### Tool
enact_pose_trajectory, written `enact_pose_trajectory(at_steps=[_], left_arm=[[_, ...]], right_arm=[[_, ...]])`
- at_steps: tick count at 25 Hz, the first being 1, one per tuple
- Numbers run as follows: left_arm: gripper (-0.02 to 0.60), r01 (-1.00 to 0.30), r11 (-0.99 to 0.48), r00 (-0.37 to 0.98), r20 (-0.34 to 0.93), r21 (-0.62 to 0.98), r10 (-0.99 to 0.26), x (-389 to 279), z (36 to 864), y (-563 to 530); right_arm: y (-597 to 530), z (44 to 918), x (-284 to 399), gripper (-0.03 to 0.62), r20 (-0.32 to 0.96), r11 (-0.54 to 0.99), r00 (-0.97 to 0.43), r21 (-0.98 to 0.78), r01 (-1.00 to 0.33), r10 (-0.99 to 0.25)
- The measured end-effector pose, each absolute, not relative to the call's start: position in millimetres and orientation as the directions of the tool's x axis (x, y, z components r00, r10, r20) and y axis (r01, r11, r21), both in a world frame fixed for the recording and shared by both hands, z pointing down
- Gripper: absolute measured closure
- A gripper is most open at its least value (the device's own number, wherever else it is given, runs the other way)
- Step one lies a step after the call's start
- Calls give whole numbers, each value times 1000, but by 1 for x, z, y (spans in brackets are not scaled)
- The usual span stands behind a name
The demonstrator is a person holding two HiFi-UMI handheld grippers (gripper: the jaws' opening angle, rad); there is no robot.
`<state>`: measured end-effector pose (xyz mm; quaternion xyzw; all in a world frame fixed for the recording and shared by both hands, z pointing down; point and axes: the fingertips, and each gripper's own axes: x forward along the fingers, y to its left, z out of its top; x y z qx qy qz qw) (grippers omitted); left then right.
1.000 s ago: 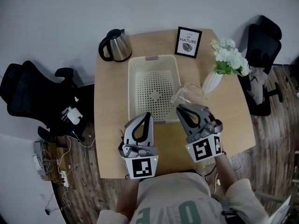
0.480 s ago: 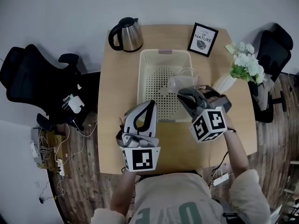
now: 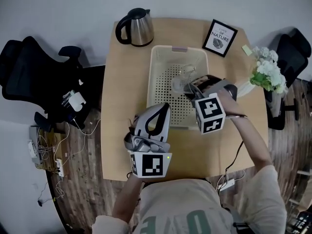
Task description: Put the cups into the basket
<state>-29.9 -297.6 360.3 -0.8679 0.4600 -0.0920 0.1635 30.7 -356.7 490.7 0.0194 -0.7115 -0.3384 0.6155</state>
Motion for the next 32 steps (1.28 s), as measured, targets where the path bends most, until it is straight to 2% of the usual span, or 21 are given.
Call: enact_pose_trajectory(at_steps=[4,11,19,24,29,32], left_arm=[[572,-772,-534,559,31,-345,-829,-31,373,-309],[572,-783,-539,550,58,-312,-833,-37,393,-330],[574,-805,-525,526,75,-276,-847,-45,407,-344],[572,-814,-518,516,85,-262,-853,-50,416,-347],[572,-819,-514,510,88,-256,-856,-50,420,-348],[572,-818,-513,509,89,-258,-856,-50,420,-347]], right_arm=[[-367,520,35,572,886,733,-158,452,508,-436],[-384,567,47,572,916,702,-33,329,632,-400],[-400,607,58,571,903,602,114,179,778,-415],[-397,625,59,571,894,551,143,131,824,-425],[-395,634,54,560,879,482,104,153,863,-465],[-395,635,51,554,883,502,86,179,846,-461]])
